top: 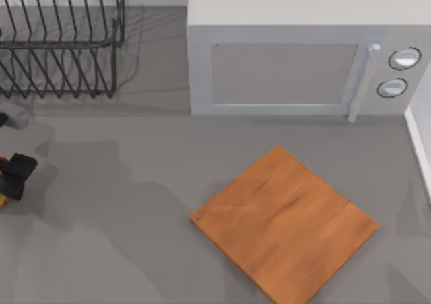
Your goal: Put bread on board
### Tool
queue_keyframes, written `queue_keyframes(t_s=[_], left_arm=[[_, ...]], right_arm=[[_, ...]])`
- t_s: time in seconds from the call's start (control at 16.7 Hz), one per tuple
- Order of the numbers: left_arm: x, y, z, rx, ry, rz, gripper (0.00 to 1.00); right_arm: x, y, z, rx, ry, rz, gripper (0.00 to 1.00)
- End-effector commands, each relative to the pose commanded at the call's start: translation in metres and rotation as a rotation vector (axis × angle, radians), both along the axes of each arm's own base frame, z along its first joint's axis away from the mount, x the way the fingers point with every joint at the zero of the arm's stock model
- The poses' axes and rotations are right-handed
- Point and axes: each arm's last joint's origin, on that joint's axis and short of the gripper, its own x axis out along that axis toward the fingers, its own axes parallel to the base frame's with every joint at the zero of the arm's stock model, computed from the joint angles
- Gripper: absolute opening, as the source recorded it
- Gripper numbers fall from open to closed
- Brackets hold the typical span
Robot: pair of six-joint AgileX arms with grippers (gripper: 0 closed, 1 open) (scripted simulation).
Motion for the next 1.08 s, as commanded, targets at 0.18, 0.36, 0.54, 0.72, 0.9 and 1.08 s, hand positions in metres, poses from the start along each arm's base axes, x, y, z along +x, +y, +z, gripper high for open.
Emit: queue_keyframes(t_s=[0.18, 0.36, 0.54, 0.72, 0.9, 1.08], left_arm=[[-0.0001, 0.0000, -0.0002, 0.000, 0.000, 0.000, 1.00], [-0.0001, 0.0000, -0.0002, 0.000, 0.000, 0.000, 0.77], [-0.0001, 0.0000, -0.0002, 0.000, 0.000, 0.000, 0.55], [-0.0001, 0.0000, -0.0002, 0.000, 0.000, 0.000, 0.32], [-0.0001, 0.0000, -0.0002, 0.000, 0.000, 0.000, 0.10], [-0.0001, 0.0000, -0.0002, 0.000, 0.000, 0.000, 0.00]], right_arm=[[0.0000, 0.0000, 0.0000, 0.000, 0.000, 0.000, 1.00], [0.0000, 0.0000, 0.0000, 0.000, 0.000, 0.000, 1.00], [0.0000, 0.0000, 0.0000, 0.000, 0.000, 0.000, 1.00], [0.0000, 0.0000, 0.0000, 0.000, 0.000, 0.000, 1.00], [0.0000, 0.0000, 0.0000, 0.000, 0.000, 0.000, 1.00], [0.0000, 0.0000, 0.0000, 0.000, 0.000, 0.000, 1.00]])
